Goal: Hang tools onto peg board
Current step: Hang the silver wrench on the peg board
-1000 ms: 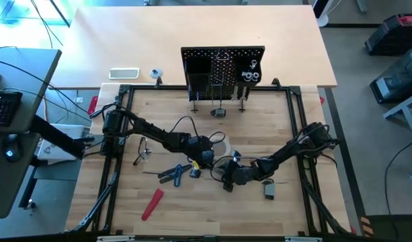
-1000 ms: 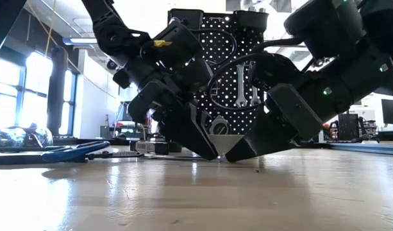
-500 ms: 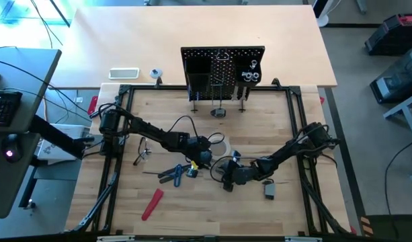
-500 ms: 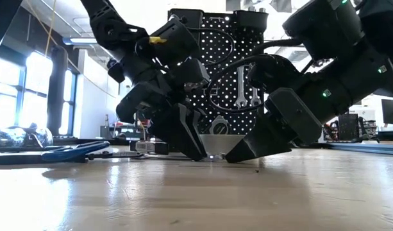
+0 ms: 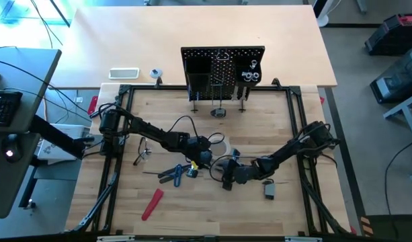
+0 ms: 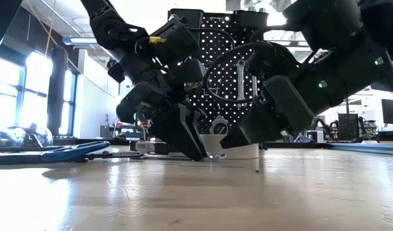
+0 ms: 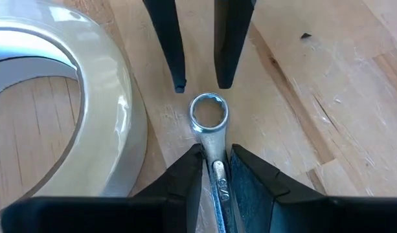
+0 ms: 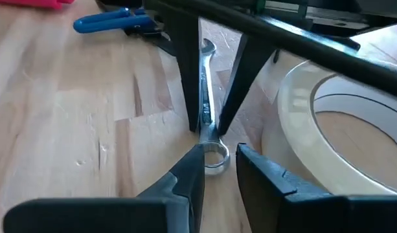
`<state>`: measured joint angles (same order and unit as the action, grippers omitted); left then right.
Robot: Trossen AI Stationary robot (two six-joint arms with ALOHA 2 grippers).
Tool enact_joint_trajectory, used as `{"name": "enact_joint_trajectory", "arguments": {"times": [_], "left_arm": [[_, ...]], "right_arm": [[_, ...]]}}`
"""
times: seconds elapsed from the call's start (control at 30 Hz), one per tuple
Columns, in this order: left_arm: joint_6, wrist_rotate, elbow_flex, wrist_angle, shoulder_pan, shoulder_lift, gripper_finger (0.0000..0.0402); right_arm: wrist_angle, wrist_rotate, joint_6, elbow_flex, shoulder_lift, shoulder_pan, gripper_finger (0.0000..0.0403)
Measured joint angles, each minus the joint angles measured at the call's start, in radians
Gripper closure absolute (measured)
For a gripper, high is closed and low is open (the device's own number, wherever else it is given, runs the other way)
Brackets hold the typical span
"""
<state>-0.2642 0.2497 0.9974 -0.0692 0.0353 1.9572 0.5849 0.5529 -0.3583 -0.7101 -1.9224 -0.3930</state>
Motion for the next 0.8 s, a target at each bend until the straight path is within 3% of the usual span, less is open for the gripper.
{"name": "enact_joint_trajectory", "arguments": {"times": [0.4, 0.8], "left_arm": [[0.001, -0.001, 0.000, -0.002, 0.000, 0.000, 0.0326], [0.001, -0.001, 0.000, -0.003, 0.000, 0.000, 0.0326]], "right_arm": [[0.027, -0.028, 0.041, 0.000, 0.000, 0.014, 0.0372], [0.030, -0.095, 0.044, -0.001, -0.002, 0.048, 0.0375]]}}
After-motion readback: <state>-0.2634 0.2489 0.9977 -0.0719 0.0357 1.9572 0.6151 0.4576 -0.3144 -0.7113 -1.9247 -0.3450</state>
